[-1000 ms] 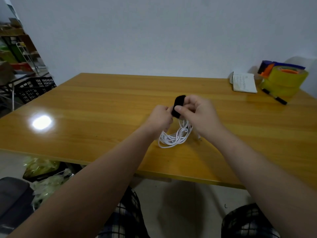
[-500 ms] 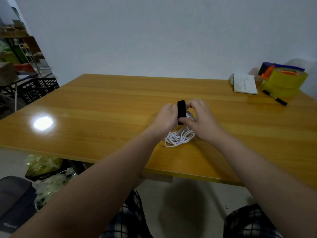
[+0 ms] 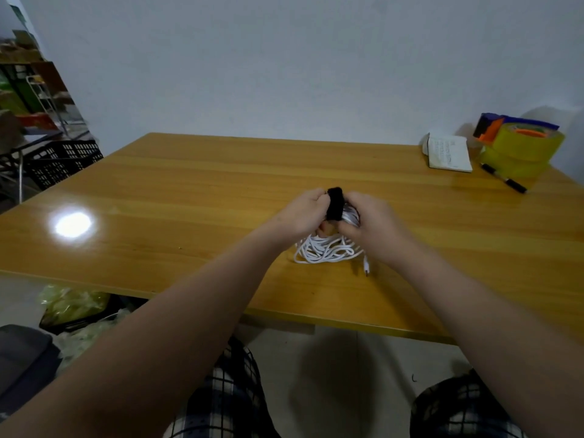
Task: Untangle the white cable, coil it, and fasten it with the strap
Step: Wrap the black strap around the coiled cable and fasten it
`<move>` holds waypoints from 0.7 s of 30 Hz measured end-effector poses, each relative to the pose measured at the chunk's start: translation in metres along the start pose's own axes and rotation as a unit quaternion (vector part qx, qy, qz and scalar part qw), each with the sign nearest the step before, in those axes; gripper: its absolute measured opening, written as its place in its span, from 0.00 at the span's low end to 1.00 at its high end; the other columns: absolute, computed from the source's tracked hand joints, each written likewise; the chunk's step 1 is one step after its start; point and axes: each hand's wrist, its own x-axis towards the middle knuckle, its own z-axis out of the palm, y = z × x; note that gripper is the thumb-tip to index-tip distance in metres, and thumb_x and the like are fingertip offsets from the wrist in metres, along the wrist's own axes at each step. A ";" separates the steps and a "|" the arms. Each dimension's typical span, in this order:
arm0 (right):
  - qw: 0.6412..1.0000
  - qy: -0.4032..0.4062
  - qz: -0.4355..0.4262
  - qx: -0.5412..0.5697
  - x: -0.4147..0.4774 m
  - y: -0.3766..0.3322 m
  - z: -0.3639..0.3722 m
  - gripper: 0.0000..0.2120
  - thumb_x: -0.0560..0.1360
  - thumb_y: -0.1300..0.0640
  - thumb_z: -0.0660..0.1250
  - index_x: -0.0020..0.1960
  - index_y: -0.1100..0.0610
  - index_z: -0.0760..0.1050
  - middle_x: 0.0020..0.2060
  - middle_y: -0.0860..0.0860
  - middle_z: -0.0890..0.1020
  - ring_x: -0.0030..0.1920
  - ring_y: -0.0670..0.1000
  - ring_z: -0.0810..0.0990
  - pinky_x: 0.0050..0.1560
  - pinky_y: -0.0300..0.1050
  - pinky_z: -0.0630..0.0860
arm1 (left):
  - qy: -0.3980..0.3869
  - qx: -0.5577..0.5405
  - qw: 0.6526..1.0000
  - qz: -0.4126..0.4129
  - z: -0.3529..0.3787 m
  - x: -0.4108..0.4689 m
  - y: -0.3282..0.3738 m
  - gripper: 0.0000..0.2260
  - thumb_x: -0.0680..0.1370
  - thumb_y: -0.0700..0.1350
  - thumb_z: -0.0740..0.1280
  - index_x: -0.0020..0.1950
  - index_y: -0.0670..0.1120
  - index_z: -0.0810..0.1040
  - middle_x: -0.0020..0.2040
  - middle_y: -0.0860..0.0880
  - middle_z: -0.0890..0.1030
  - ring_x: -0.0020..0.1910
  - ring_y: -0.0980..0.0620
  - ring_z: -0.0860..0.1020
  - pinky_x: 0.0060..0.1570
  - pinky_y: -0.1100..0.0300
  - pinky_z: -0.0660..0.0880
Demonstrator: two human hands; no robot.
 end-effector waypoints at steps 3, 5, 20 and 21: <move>1.000 0.020 -0.007 0.008 -0.001 0.004 0.004 0.14 0.74 0.56 0.68 0.59 0.55 0.73 0.51 0.50 0.78 0.49 0.49 0.75 0.44 0.41 0.67 | -0.007 -0.042 0.999 -0.022 -0.003 -0.001 0.001 0.14 0.83 0.46 0.52 0.56 0.40 0.74 0.43 0.46 0.79 0.35 0.53 0.78 0.34 0.64 0.77; 0.999 0.029 -0.013 0.019 0.001 0.007 0.007 0.15 0.74 0.54 0.68 0.59 0.56 0.74 0.51 0.50 0.76 0.49 0.47 0.73 0.42 0.36 0.66 | 0.006 -0.059 0.998 -0.026 -0.004 -0.001 0.001 0.12 0.82 0.46 0.56 0.52 0.40 0.76 0.41 0.46 0.78 0.34 0.53 0.77 0.30 0.66 0.74; 0.951 0.048 0.086 0.292 -0.006 0.009 0.013 0.26 0.70 0.55 0.73 0.58 0.51 0.59 0.45 0.53 0.84 0.42 0.60 0.81 0.42 0.56 0.76 | 0.081 -0.168 0.981 0.053 0.006 -0.009 -0.018 0.14 0.82 0.48 0.59 0.57 0.40 0.79 0.52 0.46 0.83 0.54 0.52 0.80 0.54 0.59 0.75; 0.952 0.048 0.081 0.293 -0.005 0.010 0.014 0.27 0.70 0.54 0.73 0.60 0.47 0.60 0.45 0.53 0.83 0.41 0.58 0.81 0.42 0.54 0.76 | 0.073 -0.154 0.984 0.055 0.006 -0.010 -0.019 0.14 0.81 0.47 0.60 0.58 0.41 0.79 0.52 0.47 0.82 0.54 0.52 0.80 0.55 0.59 0.75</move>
